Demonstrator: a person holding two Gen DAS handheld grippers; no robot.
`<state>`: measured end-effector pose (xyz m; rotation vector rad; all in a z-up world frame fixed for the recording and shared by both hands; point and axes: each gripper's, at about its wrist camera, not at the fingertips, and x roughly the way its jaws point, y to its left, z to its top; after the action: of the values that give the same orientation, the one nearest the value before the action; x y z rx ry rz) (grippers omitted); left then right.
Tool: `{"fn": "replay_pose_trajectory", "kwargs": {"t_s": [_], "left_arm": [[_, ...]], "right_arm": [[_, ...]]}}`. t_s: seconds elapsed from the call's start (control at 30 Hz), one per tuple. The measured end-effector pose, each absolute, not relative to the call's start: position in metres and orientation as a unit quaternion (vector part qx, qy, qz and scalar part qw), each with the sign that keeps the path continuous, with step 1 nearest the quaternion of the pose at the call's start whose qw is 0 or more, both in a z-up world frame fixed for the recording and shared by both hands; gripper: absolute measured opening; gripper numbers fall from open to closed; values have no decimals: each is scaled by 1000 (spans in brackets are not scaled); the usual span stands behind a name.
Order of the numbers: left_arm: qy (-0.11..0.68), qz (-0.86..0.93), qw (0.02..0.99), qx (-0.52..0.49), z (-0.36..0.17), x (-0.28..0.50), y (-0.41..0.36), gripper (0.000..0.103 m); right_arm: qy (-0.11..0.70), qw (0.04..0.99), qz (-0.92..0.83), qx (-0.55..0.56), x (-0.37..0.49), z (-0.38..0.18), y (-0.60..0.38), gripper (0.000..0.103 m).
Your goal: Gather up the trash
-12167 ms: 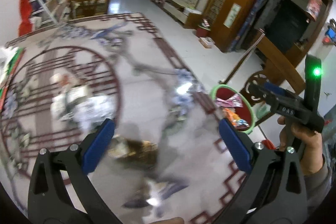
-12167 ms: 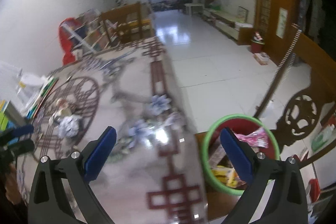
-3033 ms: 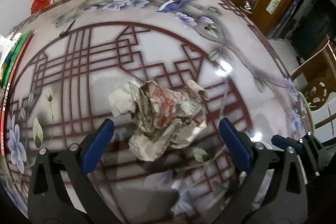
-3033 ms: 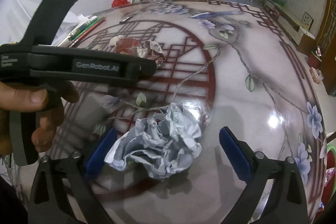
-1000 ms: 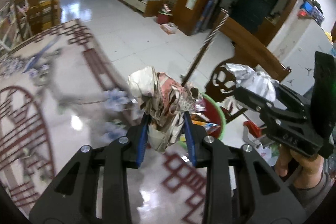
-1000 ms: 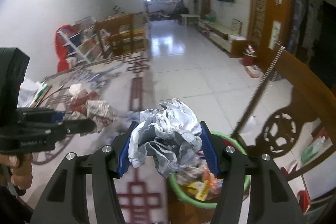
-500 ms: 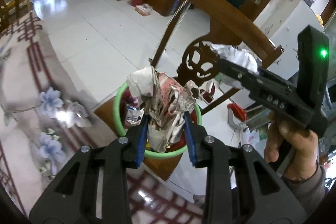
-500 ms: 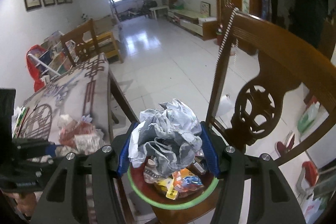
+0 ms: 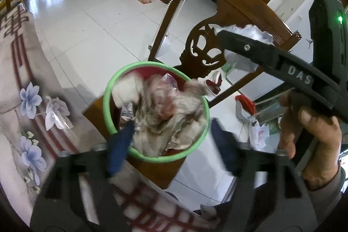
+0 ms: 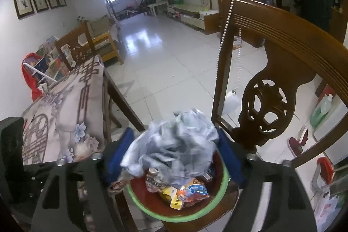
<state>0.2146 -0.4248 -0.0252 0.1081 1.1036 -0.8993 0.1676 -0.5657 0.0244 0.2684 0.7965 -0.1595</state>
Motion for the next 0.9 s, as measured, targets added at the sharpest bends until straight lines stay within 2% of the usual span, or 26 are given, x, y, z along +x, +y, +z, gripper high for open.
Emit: {"fn": "replay_pose_trajectory", "kwargs": {"t_s": [0.03, 0.1, 0.43, 0.9], "left_arm": [[503, -409, 759, 54, -25, 213, -424, 83], [503, -403, 762, 55, -27, 213, -421, 97], [474, -376, 794, 55, -13, 205, -370, 97], [412, -248, 875, 48, 24, 149, -206, 98]], "right_arm": [[385, 910, -78, 128, 167, 25, -565, 85], [383, 912, -80, 123, 167, 25, -563, 91], [367, 918, -77, 129, 159, 39, -543, 95], [345, 937, -7, 43, 127, 58, -391, 96]]}}
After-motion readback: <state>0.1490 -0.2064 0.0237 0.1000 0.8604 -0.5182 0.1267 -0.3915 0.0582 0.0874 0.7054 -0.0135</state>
